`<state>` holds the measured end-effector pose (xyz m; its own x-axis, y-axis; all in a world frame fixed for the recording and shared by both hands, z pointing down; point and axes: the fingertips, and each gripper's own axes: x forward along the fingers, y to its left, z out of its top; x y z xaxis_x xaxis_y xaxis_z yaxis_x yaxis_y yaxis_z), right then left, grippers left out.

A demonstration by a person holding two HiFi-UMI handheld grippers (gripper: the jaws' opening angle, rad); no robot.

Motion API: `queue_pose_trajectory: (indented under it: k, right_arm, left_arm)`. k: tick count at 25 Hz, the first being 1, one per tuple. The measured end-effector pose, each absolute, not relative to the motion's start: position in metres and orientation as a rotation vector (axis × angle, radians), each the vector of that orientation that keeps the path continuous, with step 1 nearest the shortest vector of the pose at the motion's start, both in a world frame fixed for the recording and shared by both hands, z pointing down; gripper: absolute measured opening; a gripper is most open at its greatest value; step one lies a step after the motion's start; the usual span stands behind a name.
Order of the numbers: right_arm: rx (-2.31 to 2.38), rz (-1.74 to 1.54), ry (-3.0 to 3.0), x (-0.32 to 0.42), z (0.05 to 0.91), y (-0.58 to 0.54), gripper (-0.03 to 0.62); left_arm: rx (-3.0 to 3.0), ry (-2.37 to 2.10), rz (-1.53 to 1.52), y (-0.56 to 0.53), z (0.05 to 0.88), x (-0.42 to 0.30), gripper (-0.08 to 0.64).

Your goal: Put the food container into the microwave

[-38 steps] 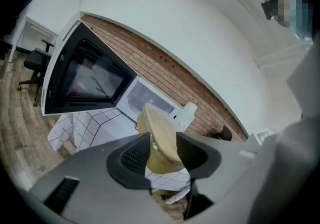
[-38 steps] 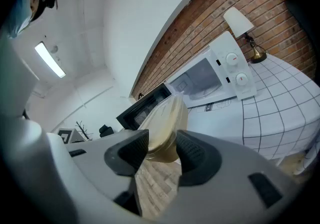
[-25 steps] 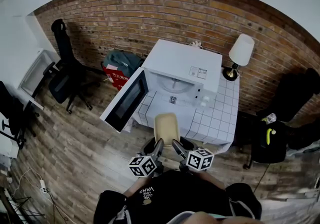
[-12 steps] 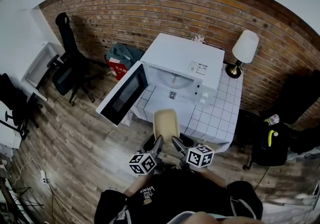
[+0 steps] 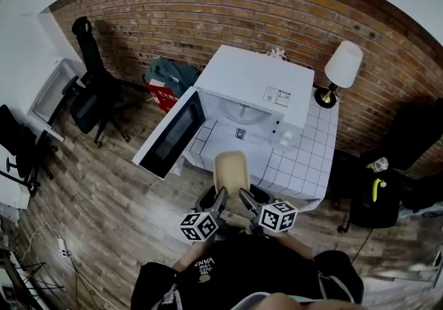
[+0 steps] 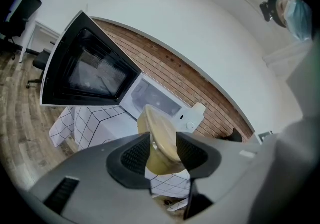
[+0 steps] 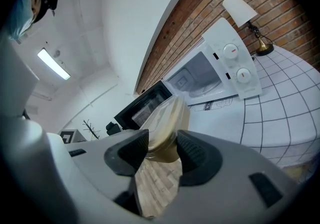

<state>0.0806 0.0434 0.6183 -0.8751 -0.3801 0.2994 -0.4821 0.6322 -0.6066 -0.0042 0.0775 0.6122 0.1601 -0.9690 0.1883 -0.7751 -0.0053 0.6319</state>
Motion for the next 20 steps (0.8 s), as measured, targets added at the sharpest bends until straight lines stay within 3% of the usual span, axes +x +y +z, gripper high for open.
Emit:
queue_pose_trajectory:
  k: [20]
  right_arm:
    - [1.064,1.096,-2.689,0.009,0.613,-0.006,0.170]
  left_arm:
    - [2.012,-1.435,-0.302,0.006,0.606,-0.082,0.169]
